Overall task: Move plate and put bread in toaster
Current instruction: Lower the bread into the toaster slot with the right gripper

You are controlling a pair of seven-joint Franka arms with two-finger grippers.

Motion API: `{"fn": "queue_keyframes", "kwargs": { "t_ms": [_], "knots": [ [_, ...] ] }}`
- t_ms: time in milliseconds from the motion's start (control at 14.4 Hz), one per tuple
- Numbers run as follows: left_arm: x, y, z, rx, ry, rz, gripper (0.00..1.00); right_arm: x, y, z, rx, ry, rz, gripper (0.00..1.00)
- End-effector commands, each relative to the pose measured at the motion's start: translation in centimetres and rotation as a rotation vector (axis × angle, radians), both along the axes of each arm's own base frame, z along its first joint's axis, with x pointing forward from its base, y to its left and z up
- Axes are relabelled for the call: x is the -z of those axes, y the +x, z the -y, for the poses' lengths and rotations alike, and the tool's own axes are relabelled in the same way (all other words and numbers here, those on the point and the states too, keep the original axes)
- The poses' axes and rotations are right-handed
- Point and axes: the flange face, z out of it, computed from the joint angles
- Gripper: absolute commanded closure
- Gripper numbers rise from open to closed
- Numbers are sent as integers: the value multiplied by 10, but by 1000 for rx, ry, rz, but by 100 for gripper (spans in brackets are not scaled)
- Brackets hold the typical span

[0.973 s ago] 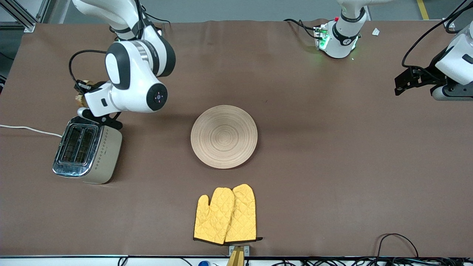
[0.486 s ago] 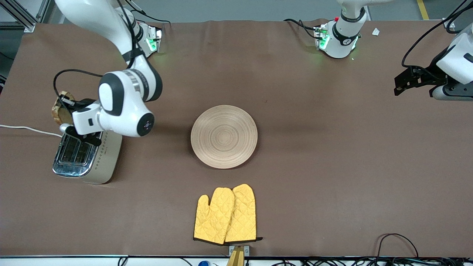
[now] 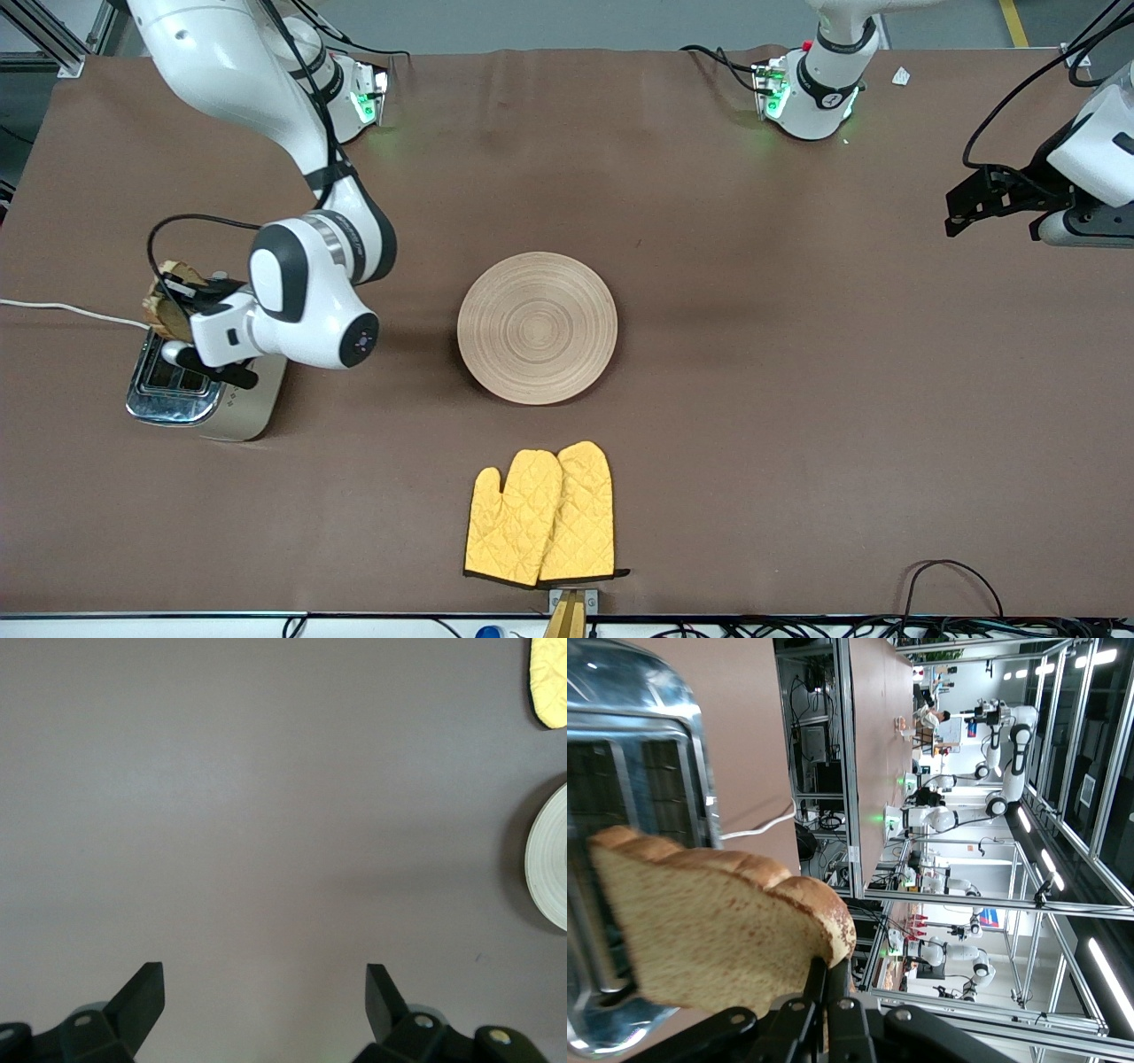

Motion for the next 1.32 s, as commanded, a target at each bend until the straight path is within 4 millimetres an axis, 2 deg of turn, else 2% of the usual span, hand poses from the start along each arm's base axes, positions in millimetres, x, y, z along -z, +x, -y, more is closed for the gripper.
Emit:
{"fn": "queue_keyframes", "kwargs": {
  "t_ms": [0, 347, 695, 903, 1251],
  "knots": [
    [0, 0, -3, 11, -12, 8, 0, 15, 18, -14, 1, -15, -3, 100],
    [0, -1, -3, 11, -13, 6, 0, 20, 29, -25, -17, -8, 17, 100],
    [0, -3, -3, 11, -10, 2, 0, 4, 38, -27, -32, 16, 25, 100],
    [1, -3, -3, 11, -12, -1, 0, 4, 42, -28, -33, 20, 32, 100],
    [2, -2, -3, 11, -10, -3, 0, 14, 47, -24, -45, 18, 31, 100]
  ]
}}
